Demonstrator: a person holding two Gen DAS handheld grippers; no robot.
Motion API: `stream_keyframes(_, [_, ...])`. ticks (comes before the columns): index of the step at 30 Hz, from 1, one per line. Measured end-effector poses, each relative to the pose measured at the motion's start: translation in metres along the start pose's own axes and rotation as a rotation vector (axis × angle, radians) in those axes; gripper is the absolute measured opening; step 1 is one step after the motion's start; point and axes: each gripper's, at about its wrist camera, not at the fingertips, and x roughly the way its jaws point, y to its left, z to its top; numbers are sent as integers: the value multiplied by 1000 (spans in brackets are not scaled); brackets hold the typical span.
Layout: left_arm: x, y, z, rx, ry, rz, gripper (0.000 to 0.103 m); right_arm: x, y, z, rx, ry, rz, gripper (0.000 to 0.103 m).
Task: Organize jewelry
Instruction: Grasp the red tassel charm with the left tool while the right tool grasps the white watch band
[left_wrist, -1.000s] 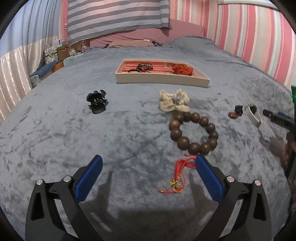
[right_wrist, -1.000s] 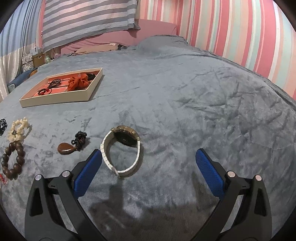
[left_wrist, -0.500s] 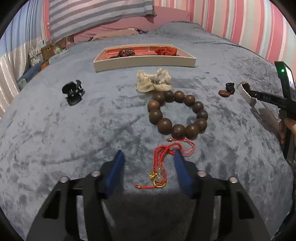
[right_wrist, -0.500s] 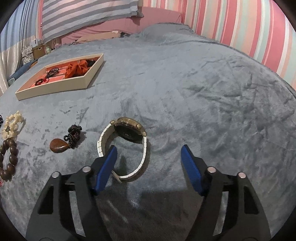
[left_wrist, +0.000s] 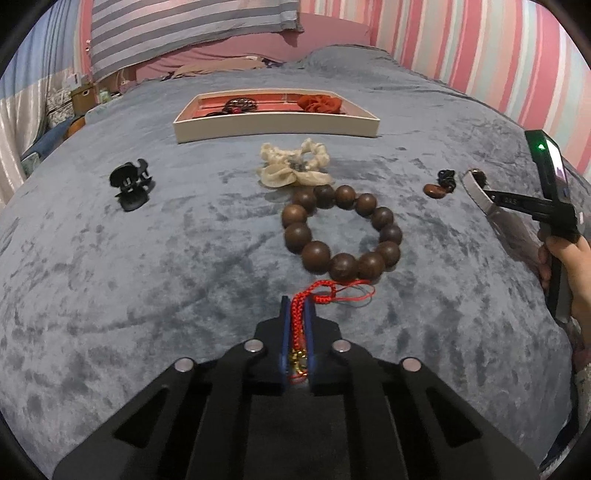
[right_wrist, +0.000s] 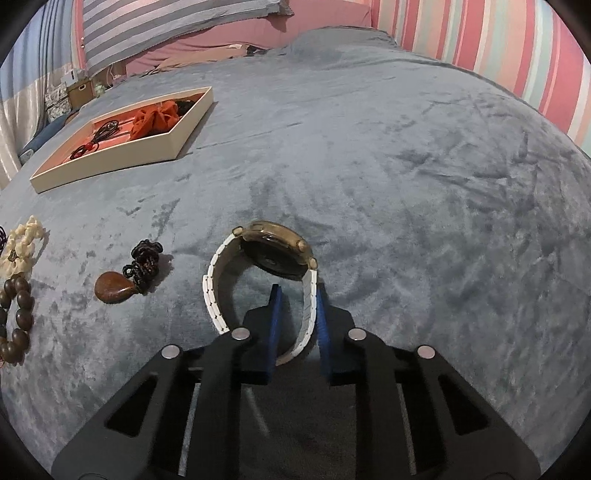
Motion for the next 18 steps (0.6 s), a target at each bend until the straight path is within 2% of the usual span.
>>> stream_keyframes(4, [0, -1, 1, 0, -2, -18, 6, -1, -3, 0, 14, -7, 8, 11])
stream_keyframes(5, [0, -1, 1, -2, -3, -20, 6, -3, -5, 0, 22, -13, 11, 4])
stream_keyframes(18, [-11, 6, 10, -17, -44, 1, 6, -16, -9, -2, 26, -60, 10, 4])
